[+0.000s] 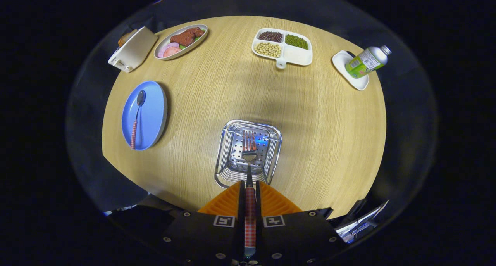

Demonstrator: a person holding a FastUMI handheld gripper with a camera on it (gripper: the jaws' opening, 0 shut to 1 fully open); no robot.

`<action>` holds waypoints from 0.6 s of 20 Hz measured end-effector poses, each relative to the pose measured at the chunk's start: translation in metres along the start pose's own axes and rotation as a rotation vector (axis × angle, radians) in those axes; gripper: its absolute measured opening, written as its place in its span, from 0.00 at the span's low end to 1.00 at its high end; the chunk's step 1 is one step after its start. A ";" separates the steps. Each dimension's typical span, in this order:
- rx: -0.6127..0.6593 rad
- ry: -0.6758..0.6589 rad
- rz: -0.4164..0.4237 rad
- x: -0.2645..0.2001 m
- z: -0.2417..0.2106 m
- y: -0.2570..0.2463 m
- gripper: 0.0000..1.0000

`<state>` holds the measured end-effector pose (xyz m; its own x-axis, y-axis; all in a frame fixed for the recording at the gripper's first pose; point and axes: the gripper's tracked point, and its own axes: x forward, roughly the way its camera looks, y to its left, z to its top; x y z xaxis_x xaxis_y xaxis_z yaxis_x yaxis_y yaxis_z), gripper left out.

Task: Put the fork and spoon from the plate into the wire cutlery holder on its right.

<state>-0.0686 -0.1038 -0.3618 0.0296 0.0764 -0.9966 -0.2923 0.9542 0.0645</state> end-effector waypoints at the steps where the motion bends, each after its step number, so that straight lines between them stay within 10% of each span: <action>1: 0.007 -0.012 0.004 0.001 0.005 0.000 0.13; 8: 0.066 -0.219 0.060 -0.023 0.033 0.023 0.28; 12: 0.083 -0.416 0.090 -0.051 0.056 0.049 0.58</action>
<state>-0.0314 -0.0449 -0.3045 0.3948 0.2545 -0.8828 -0.2343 0.9570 0.1712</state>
